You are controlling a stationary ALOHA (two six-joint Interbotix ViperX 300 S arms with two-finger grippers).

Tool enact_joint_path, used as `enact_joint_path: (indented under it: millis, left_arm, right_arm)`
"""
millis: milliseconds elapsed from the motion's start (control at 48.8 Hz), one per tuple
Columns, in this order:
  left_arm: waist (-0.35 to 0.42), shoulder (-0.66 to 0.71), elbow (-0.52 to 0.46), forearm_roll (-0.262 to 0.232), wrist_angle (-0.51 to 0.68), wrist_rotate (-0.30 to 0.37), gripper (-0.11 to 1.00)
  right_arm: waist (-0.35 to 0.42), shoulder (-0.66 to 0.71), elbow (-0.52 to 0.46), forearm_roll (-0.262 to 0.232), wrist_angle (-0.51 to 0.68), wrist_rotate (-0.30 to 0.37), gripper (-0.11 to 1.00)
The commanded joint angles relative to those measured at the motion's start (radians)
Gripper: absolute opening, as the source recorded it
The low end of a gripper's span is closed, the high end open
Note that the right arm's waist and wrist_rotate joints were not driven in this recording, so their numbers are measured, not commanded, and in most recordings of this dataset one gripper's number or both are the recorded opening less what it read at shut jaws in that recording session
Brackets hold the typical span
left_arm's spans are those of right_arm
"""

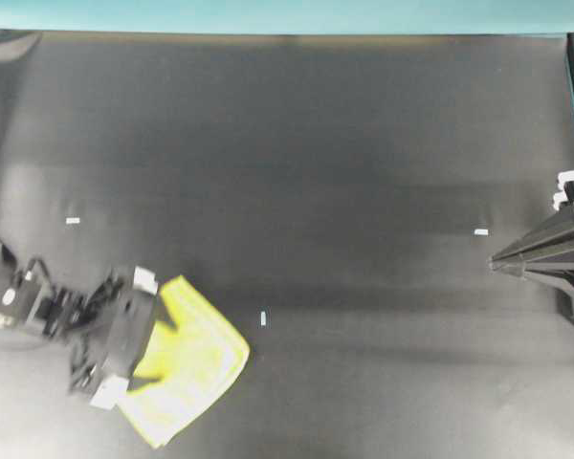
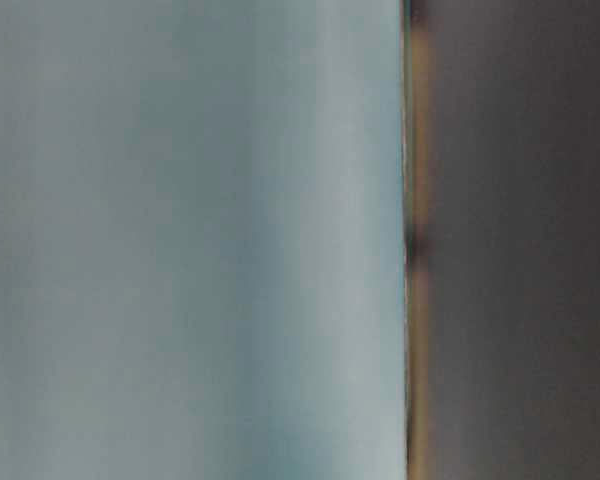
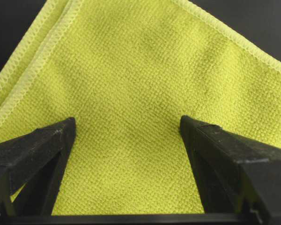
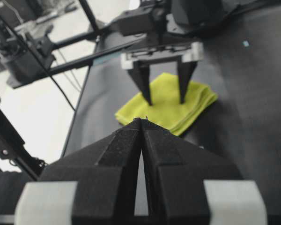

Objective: Push a yellow cloth with the left arm to wipe the desk.
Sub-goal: 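Push the cloth with the left gripper toward the near-left table area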

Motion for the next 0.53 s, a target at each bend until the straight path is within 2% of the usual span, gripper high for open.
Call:
enact_joint_path:
  millis: [0,225,512]
  left_arm:
    - [-0.048,-0.012,-0.018,0.003,-0.003,0.002,0.86]
    - [-0.124,-0.002,-0.043,0.003,-0.003,0.002,0.86]
    - [-0.13,-0.005,-0.034,0.002,0.009,0.002,0.86]
  right_arm:
    - [0.0,0.003,-0.011,0.002,-0.018,0.0,0.0]
    - [-0.002,0.003,-0.012,0.002,-0.031,0.0,0.0]
    - [0.0,0.003,-0.011,0.002,-0.034,0.0,0.0]
